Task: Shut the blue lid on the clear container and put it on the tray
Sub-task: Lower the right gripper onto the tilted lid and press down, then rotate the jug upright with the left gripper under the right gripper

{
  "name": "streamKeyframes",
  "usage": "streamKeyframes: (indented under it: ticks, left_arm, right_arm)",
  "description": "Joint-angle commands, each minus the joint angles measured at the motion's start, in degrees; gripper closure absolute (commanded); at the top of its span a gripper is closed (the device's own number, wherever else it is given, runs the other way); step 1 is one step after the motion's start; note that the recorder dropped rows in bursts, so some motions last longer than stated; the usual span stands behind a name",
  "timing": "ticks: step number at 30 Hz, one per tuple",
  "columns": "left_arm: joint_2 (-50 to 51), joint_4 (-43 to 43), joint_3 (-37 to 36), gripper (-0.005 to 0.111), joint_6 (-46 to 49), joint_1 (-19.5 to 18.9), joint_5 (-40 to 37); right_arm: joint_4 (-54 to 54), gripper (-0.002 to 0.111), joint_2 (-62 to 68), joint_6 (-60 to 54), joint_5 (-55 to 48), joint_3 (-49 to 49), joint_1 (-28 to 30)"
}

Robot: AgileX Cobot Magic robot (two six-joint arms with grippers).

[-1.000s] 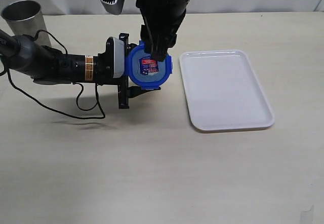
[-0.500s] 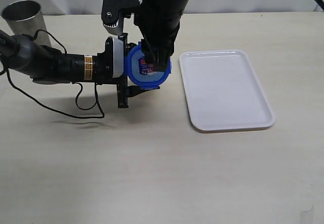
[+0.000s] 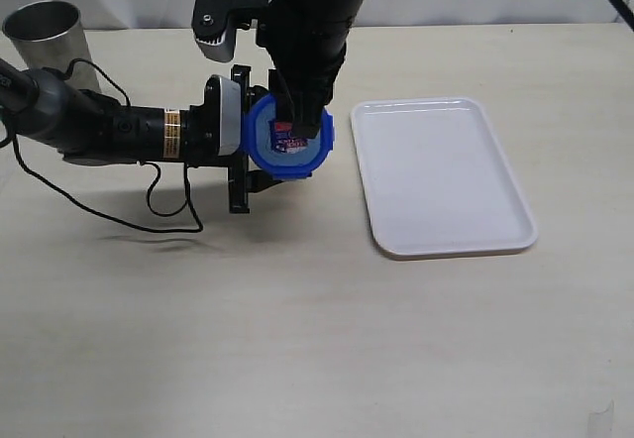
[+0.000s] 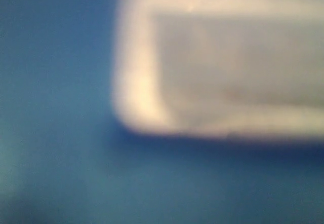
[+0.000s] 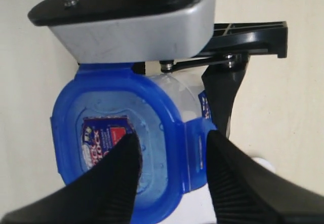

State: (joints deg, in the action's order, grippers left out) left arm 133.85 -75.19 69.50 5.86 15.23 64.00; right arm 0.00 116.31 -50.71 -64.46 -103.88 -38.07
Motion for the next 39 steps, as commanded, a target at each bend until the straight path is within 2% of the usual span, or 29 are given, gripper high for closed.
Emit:
streamKeyframes:
  ticks: [1, 8, 17, 21, 23, 26, 29, 32, 34, 39]
  left_arm:
    - [-0.24, 0.60, -0.03, 0.107, -3.30, 0.16, 2.56]
    - [-0.24, 0.91, -0.03, 0.107, -4.44, 0.16, 3.23]
    - [-0.24, 0.91, -0.03, 0.107, -4.83, 0.16, 5.42]
    - [-0.24, 1.67, -0.03, 0.107, -10.55, 0.16, 5.42]
    - [-0.24, 3.84, -0.03, 0.107, -16.74, 0.16, 5.42]
    - [-0.24, 6.03, -0.03, 0.107, -25.90, 0.05, 5.12]
    - [-0.24, 5.65, -0.03, 0.107, -27.91, 0.05, 5.12]
    - [-0.24, 5.65, -0.03, 0.107, -31.47, 0.05, 4.87]
    - [-0.37, 5.65, -0.03, 0.107, -31.61, 0.05, 3.73]
    - [-2.54, 4.81, -0.03, 0.107, -35.40, 0.05, -0.86]
  right_arm:
    - [0.81, 0.071, 5.02, 0.00, -1.78, 1.46, -0.03]
    - [1.24, 0.079, 5.53, 0.00, -2.67, 1.46, -0.03]
    - [3.20, 0.079, 6.75, -1.10, -4.60, 1.46, -0.03]
    - [-5.77, 0.079, 5.79, 5.08, -2.00, 1.33, 0.08]
    - [-10.23, 0.079, 4.03, 9.60, 0.11, 1.33, 0.31]
    - [-12.49, 0.079, 0.19, 14.65, 4.21, 1.33, 1.54]
    - [-12.89, 0.079, -2.24, 18.94, 7.22, 1.33, 2.65]
    - [-13.52, 0.079, -3.58, 29.95, 8.84, 1.33, 2.88]
    - [-10.66, 0.079, -4.12, 37.59, 9.12, 1.33, 2.88]
    - [1.18, 0.079, -4.02, 41.30, 2.83, -4.45, 2.88]
